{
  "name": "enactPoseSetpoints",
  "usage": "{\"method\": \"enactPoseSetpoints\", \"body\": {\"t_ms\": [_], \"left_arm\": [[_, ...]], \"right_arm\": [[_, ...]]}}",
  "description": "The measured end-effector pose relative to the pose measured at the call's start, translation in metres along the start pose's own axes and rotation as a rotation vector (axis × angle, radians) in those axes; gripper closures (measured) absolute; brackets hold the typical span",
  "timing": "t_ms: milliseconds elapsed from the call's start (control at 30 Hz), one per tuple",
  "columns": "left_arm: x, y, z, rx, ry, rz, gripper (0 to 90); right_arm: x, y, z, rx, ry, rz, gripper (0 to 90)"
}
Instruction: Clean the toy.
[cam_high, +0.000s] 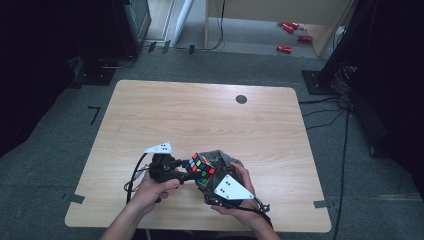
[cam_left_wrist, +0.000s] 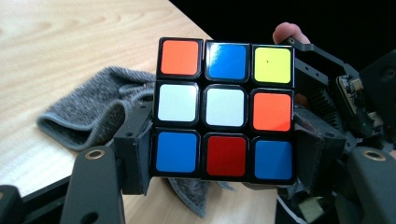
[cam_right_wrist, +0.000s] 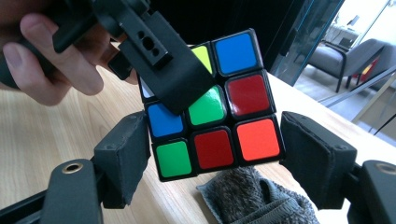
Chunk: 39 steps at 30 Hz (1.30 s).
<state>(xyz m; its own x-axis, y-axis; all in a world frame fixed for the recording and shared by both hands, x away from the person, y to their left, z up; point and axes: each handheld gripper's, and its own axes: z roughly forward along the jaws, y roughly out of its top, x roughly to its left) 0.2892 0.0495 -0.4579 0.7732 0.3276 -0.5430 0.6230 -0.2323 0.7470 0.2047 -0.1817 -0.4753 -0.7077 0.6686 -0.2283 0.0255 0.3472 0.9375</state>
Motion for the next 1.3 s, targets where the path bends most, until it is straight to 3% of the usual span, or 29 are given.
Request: {"method": "enactPoseSetpoints", "body": {"t_ms": [367, 433, 533, 667, 867, 1000, 1067, 1100, 1300], "left_arm": [[0.007, -0.001, 0.004, 0.03, -0.035, -0.065, 34.3], [0.008, -0.001, 0.004, 0.031, -0.04, -0.066, 34.2], [0.008, -0.001, 0.004, 0.019, -0.05, -0.063, 34.0], [0.009, 0.0, 0.001, -0.011, -0.073, -0.061, 32.7], [0.006, 0.002, -0.006, -0.058, -0.069, -0.03, 27.1], [0.008, 0.004, -0.016, -0.133, -0.067, -0.018, 24.4], [0.008, 0.004, -0.022, -0.169, -0.039, 0.011, 22.9], [0.008, 0.004, -0.024, -0.179, -0.004, 0.041, 22.0], [0.0, -0.003, -0.019, -0.14, 0.138, 0.25, 20.1]], "right_arm": [[0.006, -0.003, 0.002, 0.016, -0.028, -0.103, 32.1], [0.008, -0.003, 0.002, 0.022, -0.04, -0.135, 33.9], [0.008, -0.002, 0.001, 0.025, -0.049, -0.142, 34.2], [0.006, -0.001, -0.001, 0.02, -0.046, -0.126, 34.4], [-0.003, -0.002, -0.003, 0.029, -0.026, -0.051, 34.5], [-0.008, -0.004, -0.003, 0.054, -0.037, -0.021, 34.5], [-0.013, -0.006, -0.004, 0.054, -0.042, 0.009, 34.5], [-0.016, -0.006, -0.004, 0.051, -0.044, 0.027, 34.5], [-0.032, 0.0, -0.013, 0.021, -0.054, 0.156, 34.5]]}}
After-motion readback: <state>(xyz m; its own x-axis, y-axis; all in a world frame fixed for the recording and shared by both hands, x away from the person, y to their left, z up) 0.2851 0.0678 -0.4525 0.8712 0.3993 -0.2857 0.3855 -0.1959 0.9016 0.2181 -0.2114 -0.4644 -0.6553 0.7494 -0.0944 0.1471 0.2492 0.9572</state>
